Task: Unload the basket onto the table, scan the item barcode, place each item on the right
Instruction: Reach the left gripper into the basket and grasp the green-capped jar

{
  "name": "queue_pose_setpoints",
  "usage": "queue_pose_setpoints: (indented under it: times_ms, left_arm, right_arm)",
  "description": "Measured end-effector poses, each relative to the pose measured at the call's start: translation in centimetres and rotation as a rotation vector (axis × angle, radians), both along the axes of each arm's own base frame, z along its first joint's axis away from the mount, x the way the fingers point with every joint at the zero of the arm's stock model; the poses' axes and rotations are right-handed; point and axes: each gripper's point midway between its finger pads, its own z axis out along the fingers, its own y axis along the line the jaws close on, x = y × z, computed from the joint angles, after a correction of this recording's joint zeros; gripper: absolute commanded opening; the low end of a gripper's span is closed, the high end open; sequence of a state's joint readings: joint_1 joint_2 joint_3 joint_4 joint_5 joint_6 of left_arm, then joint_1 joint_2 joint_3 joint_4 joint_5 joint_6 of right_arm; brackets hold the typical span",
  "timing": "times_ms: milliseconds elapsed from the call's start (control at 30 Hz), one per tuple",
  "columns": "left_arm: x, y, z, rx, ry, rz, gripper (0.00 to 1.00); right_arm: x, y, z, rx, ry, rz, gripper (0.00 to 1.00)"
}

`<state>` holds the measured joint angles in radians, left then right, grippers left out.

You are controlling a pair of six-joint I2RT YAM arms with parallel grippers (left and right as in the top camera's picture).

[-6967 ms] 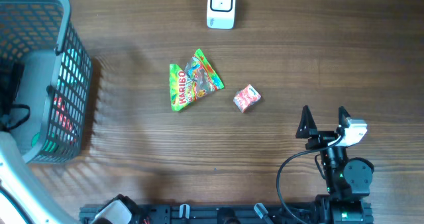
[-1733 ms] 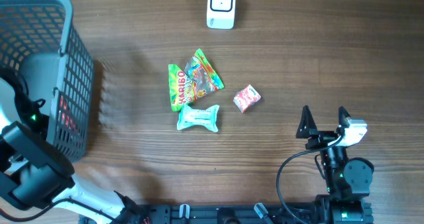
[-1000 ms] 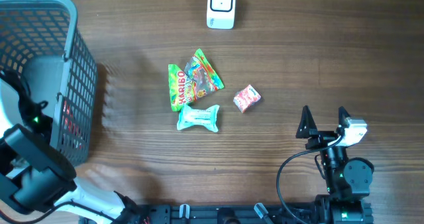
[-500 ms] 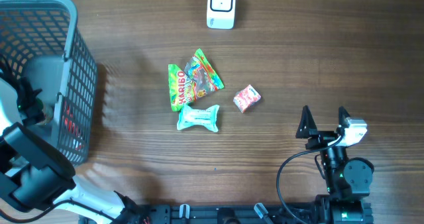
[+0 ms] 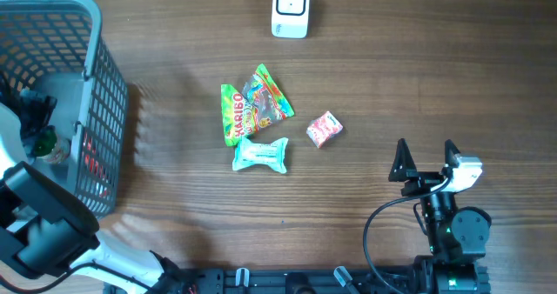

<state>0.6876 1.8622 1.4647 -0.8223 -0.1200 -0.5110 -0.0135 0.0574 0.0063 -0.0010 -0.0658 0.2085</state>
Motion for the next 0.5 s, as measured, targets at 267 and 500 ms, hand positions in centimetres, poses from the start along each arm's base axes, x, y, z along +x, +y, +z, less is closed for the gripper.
queue_pose_setpoints:
  times_ms: [267, 500]
  left_arm:
    - [-1.1, -1.2, -0.6, -0.049, 0.06, -0.041, 1.0]
    - [-0.6, -0.8, -2.6, -0.063, 0.077, -0.045, 1.0]
  right_arm:
    - [0.0, 0.0, 0.0, 0.0, 0.0, 0.0, 1.0]
    - [0.0, 0.0, 0.0, 0.0, 0.0, 0.0, 1.0]
